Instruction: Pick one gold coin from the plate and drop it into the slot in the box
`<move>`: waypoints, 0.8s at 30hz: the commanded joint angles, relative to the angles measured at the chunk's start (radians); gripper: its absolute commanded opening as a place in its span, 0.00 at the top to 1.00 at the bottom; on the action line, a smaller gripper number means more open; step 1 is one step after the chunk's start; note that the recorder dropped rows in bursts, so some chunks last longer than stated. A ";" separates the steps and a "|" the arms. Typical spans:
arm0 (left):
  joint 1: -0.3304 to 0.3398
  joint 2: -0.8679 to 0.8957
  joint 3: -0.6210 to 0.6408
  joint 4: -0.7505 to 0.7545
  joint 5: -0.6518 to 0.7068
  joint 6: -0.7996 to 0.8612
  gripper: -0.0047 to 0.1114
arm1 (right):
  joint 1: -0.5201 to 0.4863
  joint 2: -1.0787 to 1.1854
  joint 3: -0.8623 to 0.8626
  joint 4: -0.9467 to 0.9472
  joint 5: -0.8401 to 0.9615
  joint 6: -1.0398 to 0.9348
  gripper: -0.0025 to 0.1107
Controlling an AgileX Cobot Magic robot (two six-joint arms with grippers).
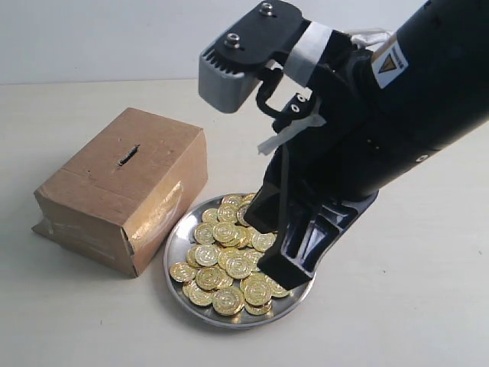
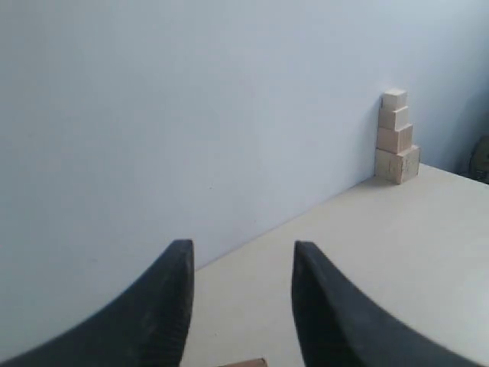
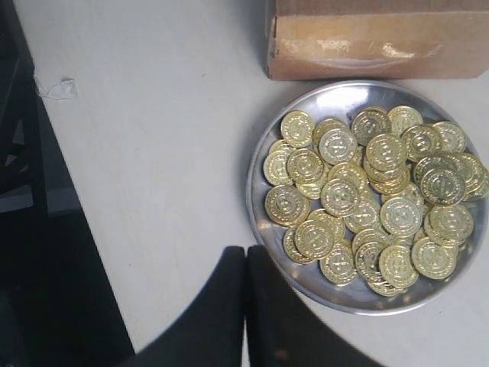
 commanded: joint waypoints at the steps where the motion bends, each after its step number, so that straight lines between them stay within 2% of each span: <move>1: -0.005 -0.040 -0.003 -0.006 0.006 -0.006 0.60 | 0.001 -0.015 0.000 0.005 -0.015 0.000 0.98; 6: -0.005 -0.070 -0.003 -0.002 0.007 -0.006 0.60 | 0.001 -0.117 0.000 0.005 -0.017 0.000 0.98; 9: 0.015 -0.161 0.017 -0.004 0.015 -0.006 0.60 | -0.032 -0.228 0.000 0.017 -0.017 0.000 0.98; 13: 0.118 -0.303 0.063 -0.006 0.016 -0.006 0.60 | -0.216 -0.382 0.000 0.150 -0.017 0.000 0.98; 19: 0.237 -0.481 0.112 -0.004 0.015 -0.006 0.60 | -0.480 -0.620 0.000 0.145 -0.021 0.000 0.98; 22: 0.292 -0.562 0.117 -0.004 0.015 -0.006 0.60 | -0.558 -0.751 0.000 0.128 -0.031 0.000 0.98; 24: 0.317 -0.598 0.117 -0.004 0.015 -0.006 0.60 | -0.574 -0.826 0.000 0.125 -0.031 0.000 0.98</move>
